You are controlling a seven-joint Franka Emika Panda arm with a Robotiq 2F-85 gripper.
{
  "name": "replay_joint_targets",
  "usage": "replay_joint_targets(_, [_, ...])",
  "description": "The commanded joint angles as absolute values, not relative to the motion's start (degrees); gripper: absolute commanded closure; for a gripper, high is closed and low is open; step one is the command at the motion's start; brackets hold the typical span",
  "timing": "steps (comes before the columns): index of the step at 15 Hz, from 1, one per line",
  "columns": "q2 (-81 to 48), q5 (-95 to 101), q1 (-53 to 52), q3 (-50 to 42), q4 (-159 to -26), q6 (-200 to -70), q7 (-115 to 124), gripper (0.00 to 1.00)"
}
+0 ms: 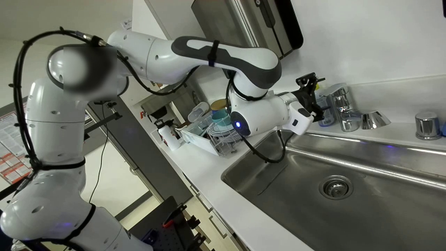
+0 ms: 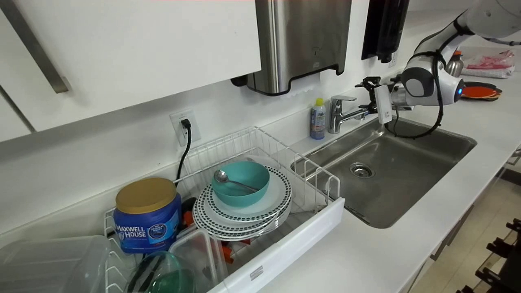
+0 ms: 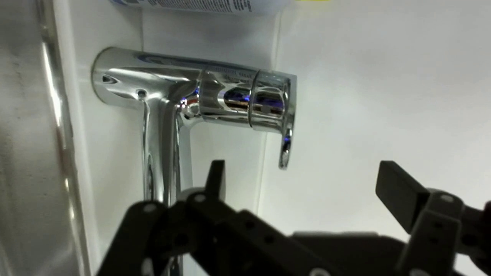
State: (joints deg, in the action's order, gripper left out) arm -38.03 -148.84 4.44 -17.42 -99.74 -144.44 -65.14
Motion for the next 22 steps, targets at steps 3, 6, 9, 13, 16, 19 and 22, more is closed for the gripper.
replay_joint_targets(3, [-41.6,-148.4,4.5,-17.1,-95.5,-143.6,-64.1,0.00])
replay_joint_targets(6, [-42.1,-148.0,4.8,-17.0,-94.4,-143.5,-63.4,0.00])
replay_joint_targets(9, [-42.2,-147.4,5.2,-16.9,-93.6,-143.4,-62.8,0.34])
replay_joint_targets(13, [-42.2,-146.0,5.5,-16.6,-93.2,-143.4,-61.7,0.66])
replay_joint_targets(16, [-42.0,-144.1,5.6,-16.5,-93.3,-143.3,-59.7,0.88])
replay_joint_targets(19, [-41.7,-142.1,5.7,-16.5,-93.9,-143.4,-57.6,1.00])
replay_joint_targets(22, [-40.0,-138.8,6.3,-16.3,-94.8,-142.8,-52.6,0.98])
